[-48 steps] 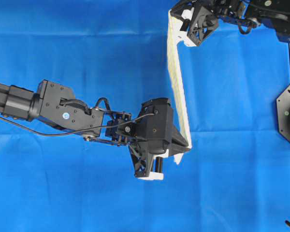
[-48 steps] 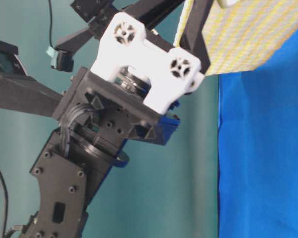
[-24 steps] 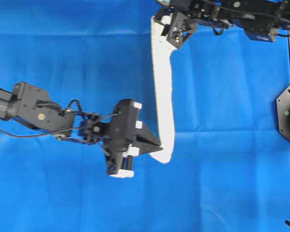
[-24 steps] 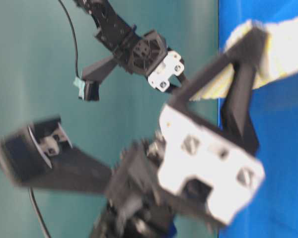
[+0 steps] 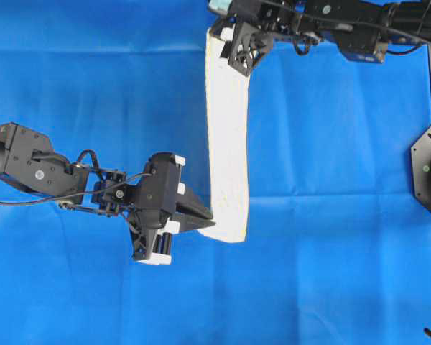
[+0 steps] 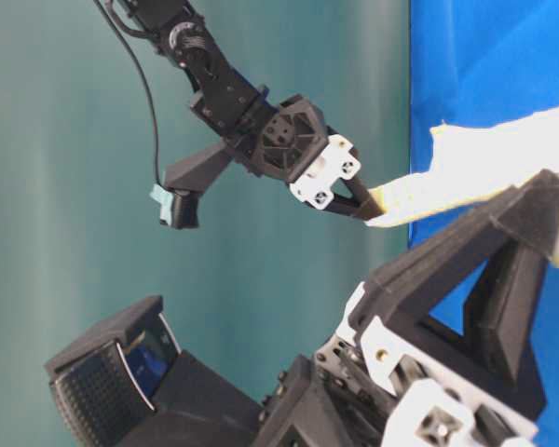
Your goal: Fold the yellow towel.
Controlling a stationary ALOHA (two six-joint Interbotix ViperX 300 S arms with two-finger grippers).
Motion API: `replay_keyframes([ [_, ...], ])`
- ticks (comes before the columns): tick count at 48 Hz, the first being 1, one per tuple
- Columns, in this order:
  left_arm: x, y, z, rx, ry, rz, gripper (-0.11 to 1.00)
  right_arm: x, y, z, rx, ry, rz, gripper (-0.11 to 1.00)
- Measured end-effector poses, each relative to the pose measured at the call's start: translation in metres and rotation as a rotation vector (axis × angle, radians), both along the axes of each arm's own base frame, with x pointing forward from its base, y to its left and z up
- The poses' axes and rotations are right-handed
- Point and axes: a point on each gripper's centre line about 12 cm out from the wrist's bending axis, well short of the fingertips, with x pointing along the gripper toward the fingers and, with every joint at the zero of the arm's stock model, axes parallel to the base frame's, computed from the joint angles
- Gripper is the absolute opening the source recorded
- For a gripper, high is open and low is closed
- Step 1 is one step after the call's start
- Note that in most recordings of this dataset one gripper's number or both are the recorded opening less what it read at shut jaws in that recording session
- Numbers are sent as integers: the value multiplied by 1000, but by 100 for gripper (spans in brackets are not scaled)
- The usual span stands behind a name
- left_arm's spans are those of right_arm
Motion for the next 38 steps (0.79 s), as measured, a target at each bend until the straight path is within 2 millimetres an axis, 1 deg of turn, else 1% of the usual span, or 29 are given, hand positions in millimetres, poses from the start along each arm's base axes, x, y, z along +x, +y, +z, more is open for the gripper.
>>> replay_keyframes([
  [12,-1,0,-4,-1,11,0,2,5,7,-9,-12,19,39,2],
  [17,-3,-1,-7,-3,21,-1,3,11,11,-9,-22,13,62,2],
  [27,-5,-2,-10,-19,38,7,4,20,11,-11,-30,6,75,3],
  [29,-5,-2,-10,-25,39,10,11,21,11,-11,-30,6,75,4],
  [30,-5,-2,-11,-26,41,10,17,21,11,-12,-28,7,74,8],
  [33,-6,-2,-11,-35,46,16,34,22,10,-10,-31,3,75,23],
  [37,-7,-2,-13,-35,60,17,59,22,10,-10,-33,4,77,48],
  [38,-7,-2,-13,-34,67,16,66,22,10,-11,-36,9,81,57],
])
